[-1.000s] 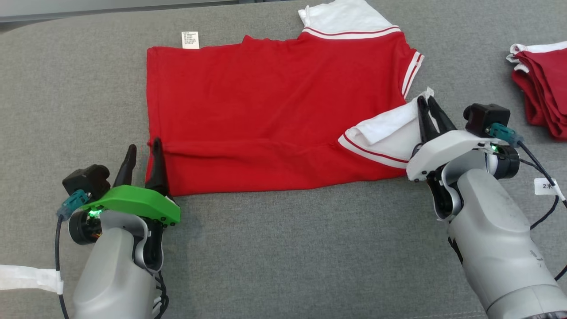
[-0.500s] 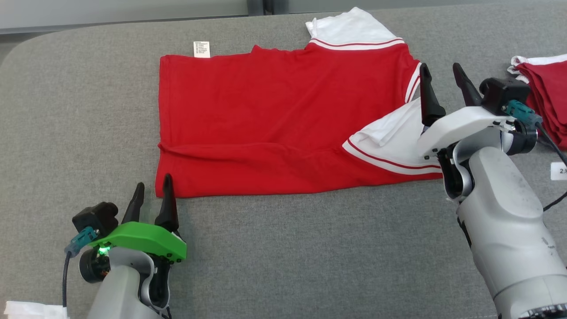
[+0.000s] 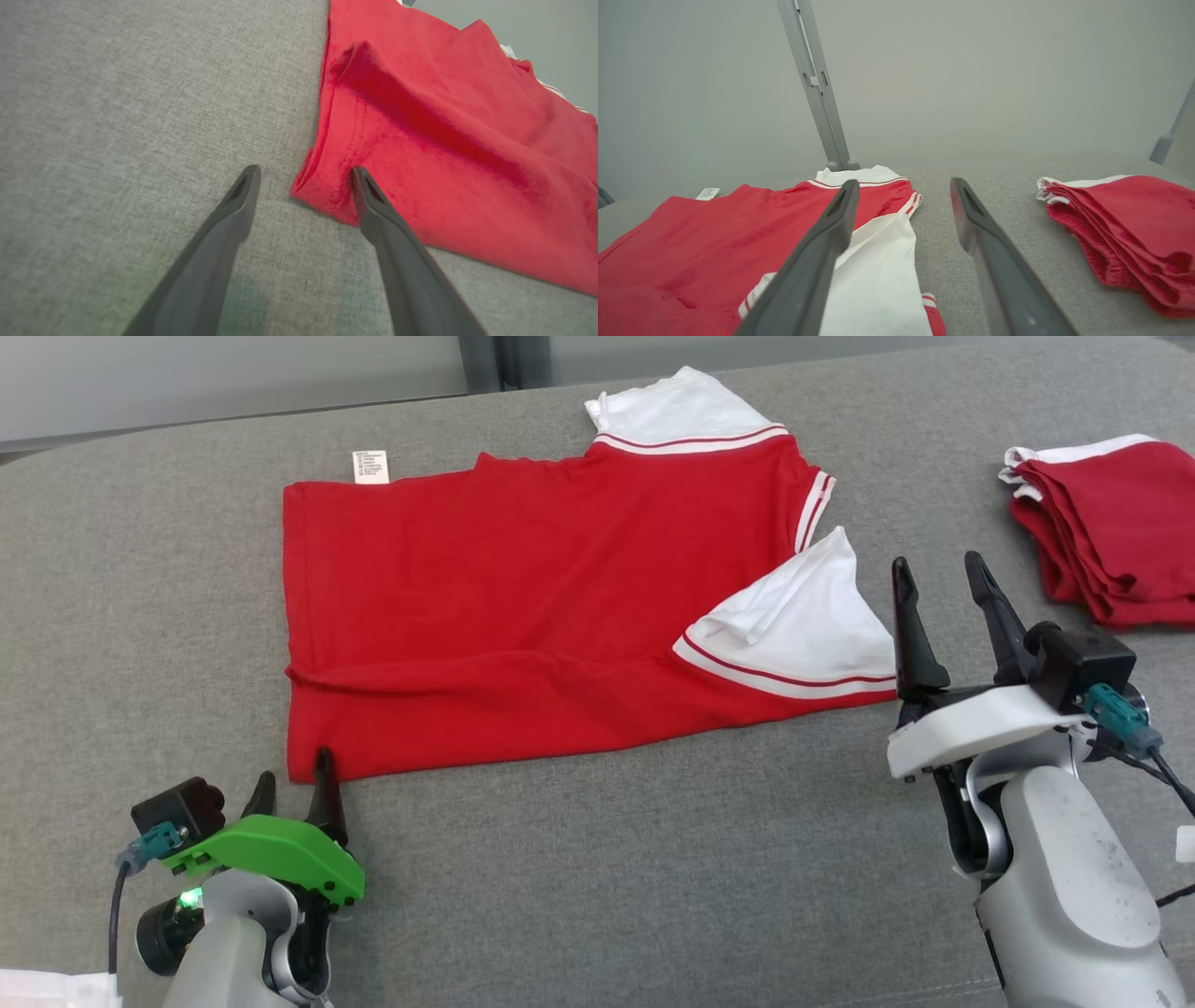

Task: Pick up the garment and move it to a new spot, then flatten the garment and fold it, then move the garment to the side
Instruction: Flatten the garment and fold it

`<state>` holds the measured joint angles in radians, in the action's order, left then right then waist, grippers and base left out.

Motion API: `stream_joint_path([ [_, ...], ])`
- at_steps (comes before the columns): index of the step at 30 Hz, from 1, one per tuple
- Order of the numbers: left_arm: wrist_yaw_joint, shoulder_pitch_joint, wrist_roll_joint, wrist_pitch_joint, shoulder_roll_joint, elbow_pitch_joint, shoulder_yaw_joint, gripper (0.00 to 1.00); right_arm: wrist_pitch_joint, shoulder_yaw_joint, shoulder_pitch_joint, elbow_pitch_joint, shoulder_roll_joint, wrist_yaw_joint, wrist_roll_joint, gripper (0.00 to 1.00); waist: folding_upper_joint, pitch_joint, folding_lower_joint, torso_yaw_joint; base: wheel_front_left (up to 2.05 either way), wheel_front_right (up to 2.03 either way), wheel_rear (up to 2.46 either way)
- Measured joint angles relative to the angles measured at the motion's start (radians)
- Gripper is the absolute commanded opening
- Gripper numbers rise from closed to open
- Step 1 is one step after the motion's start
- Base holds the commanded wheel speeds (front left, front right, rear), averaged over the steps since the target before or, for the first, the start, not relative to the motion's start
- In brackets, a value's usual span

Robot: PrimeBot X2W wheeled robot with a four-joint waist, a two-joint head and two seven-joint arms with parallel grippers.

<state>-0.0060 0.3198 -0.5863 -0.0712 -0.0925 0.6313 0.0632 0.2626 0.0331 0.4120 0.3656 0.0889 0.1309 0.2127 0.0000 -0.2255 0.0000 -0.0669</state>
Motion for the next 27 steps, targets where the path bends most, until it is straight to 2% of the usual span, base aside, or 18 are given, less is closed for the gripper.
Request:
stream_joint_path([
  [1, 0.008, 0.001, 0.000, 0.007, -0.002, -0.002, -0.001, 1.00, 0.000, -0.002, -0.015, -0.013, -0.001, 0.000, -0.003, 1.00, 0.0000, -0.002, 0.0000, -0.005, 0.00, 0.00, 0.00],
  [2, 0.014, 0.001, 0.000, 0.016, -0.004, -0.005, 0.001, 0.89, 0.000, -0.004, -0.028, -0.027, -0.001, 0.000, -0.006, 1.00, 0.0000, -0.005, 0.0000, -0.010, 0.00, 0.00, 0.00],
  [3, 0.016, 0.002, 0.000, 0.023, -0.008, -0.007, 0.003, 0.58, -0.001, -0.005, -0.038, -0.037, 0.000, 0.000, -0.006, 1.00, 0.0000, -0.006, 0.0000, -0.014, 0.00, 0.00, 0.00],
  [6, 0.025, 0.002, 0.005, 0.055, -0.017, -0.015, 0.014, 0.00, -0.022, -0.010, -0.070, -0.068, -0.001, 0.000, -0.018, 1.00, 0.0000, -0.008, 0.0000, -0.023, 0.00, 0.00, 0.00],
  [16, 0.045, -0.032, 0.035, 0.132, -0.038, -0.135, 0.067, 0.00, -0.192, -0.052, -0.145, -0.063, -0.009, 0.000, -0.060, 1.00, 0.0000, -0.003, 0.0000, -0.013, 0.00, 0.00, 0.00],
  [20, 0.060, -0.050, 0.039, 0.150, -0.049, -0.211, 0.071, 0.00, -0.235, -0.069, -0.146, -0.005, -0.015, 0.000, -0.068, 1.00, 0.0000, -0.001, 0.0000, 0.000, 0.00, 0.00, 0.00],
  [27, 0.081, -0.090, 0.039, 0.171, -0.060, -0.296, 0.070, 0.00, -0.242, -0.091, -0.076, 0.133, -0.023, 0.000, -0.069, 1.00, 0.0000, -0.003, 0.0000, 0.023, 0.00, 0.00, 0.00],
])
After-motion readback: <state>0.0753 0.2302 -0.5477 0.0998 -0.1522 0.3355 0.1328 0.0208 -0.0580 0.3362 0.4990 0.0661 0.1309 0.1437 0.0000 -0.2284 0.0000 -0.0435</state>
